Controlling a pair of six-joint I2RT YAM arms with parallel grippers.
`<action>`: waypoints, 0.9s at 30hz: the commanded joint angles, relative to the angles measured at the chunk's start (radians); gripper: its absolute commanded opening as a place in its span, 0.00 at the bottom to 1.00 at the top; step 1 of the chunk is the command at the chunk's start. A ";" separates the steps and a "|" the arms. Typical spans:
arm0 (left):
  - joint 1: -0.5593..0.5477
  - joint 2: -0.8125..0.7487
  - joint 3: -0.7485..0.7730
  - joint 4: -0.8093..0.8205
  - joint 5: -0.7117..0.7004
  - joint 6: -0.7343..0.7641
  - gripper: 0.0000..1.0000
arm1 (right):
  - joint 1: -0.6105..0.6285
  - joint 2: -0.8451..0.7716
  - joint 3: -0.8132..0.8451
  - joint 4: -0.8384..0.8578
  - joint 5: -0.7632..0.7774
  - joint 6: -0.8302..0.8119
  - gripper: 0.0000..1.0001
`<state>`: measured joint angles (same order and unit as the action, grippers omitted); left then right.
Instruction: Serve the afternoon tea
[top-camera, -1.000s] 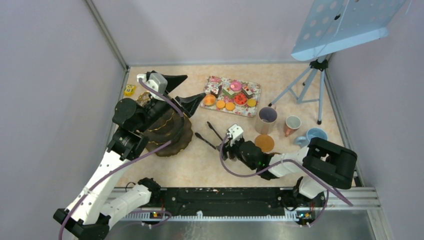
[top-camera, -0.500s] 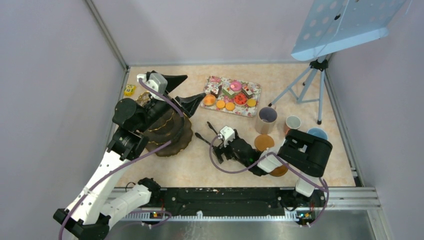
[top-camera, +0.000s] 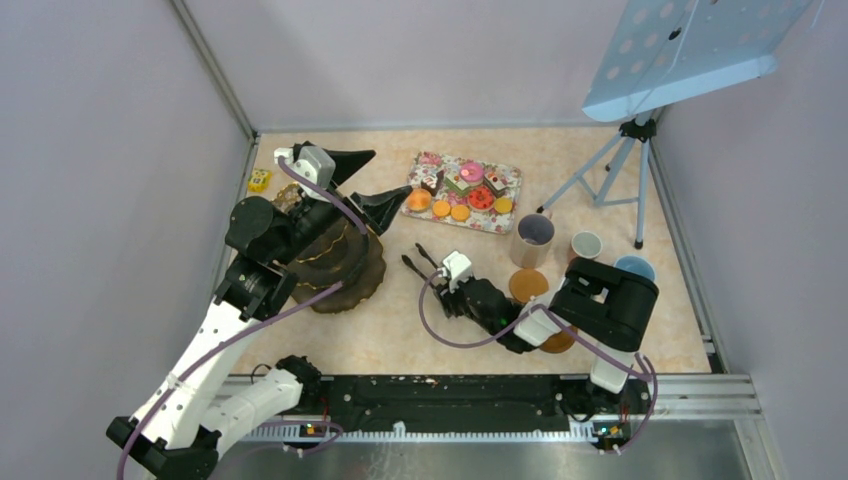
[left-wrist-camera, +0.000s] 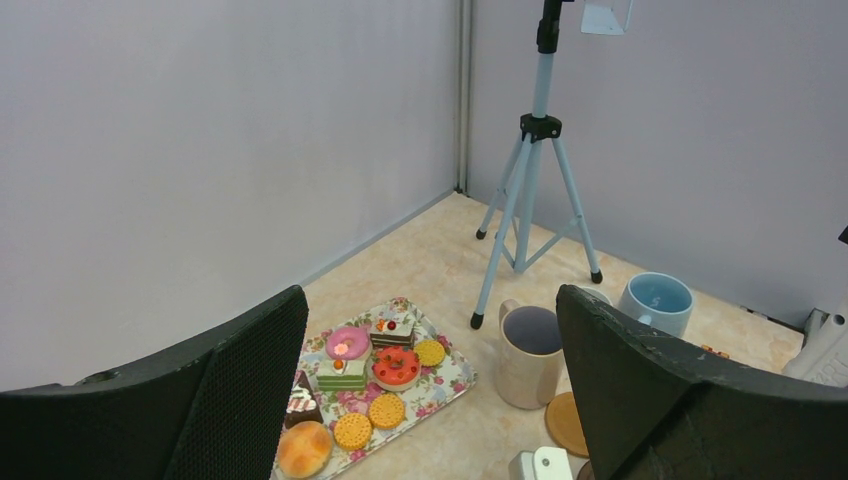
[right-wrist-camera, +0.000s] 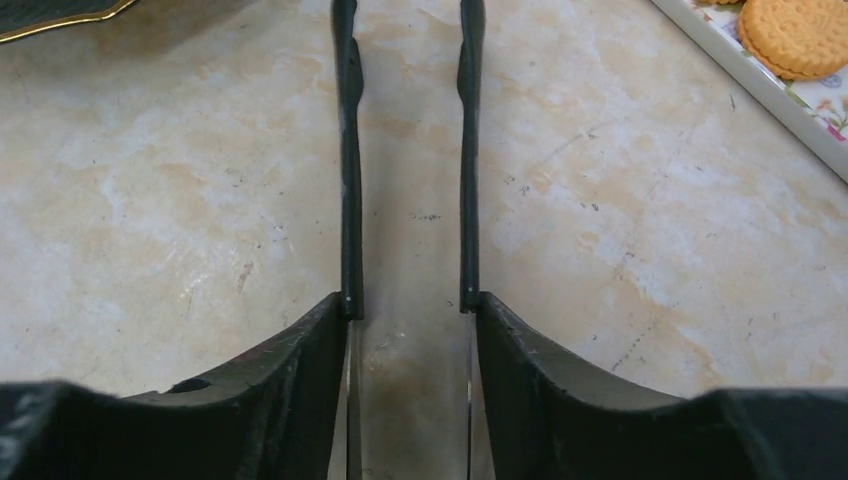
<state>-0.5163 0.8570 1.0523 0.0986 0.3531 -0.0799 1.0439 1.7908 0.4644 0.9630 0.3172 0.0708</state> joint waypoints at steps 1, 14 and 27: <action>-0.004 -0.007 -0.011 0.049 -0.005 -0.002 0.99 | -0.005 -0.056 0.010 -0.032 0.021 0.034 0.46; -0.003 -0.009 -0.011 0.047 -0.010 0.000 0.99 | -0.012 -0.434 0.177 -0.724 0.015 0.287 0.45; -0.003 -0.015 -0.010 0.050 0.003 -0.011 0.99 | -0.153 -0.457 0.537 -1.182 -0.113 0.416 0.45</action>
<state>-0.5163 0.8574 1.0489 0.0986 0.3504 -0.0803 0.9634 1.3094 0.8726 -0.1001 0.2916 0.4297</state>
